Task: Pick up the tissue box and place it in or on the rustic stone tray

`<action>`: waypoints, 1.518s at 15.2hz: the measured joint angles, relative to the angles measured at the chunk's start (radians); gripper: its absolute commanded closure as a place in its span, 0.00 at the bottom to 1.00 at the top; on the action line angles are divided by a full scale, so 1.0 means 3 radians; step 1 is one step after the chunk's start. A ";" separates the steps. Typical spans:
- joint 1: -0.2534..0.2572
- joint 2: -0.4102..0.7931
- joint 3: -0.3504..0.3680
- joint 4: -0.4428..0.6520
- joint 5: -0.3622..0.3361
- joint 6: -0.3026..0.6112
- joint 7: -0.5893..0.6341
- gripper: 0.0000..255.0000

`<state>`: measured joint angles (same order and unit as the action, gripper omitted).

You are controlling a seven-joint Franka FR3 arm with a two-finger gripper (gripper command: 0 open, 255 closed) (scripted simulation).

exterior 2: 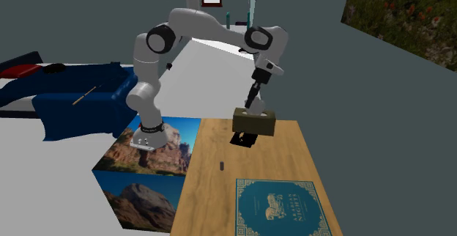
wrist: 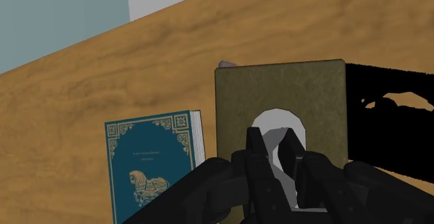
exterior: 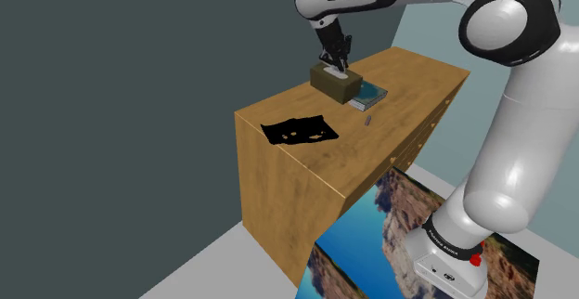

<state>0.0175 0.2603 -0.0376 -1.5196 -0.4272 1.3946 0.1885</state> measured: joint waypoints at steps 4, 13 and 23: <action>0.0180 -0.0039 0.0121 0.0010 0.0079 -0.0165 0.0257 1.00; 0.0523 0.0071 0.0340 0.0285 0.0244 -0.0524 0.0732 1.00; 0.0511 0.0091 0.0348 -0.0120 0.0280 -0.0125 0.0882 1.00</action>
<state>0.1709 0.2876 0.0668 -1.5557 -0.3432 1.3571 0.4530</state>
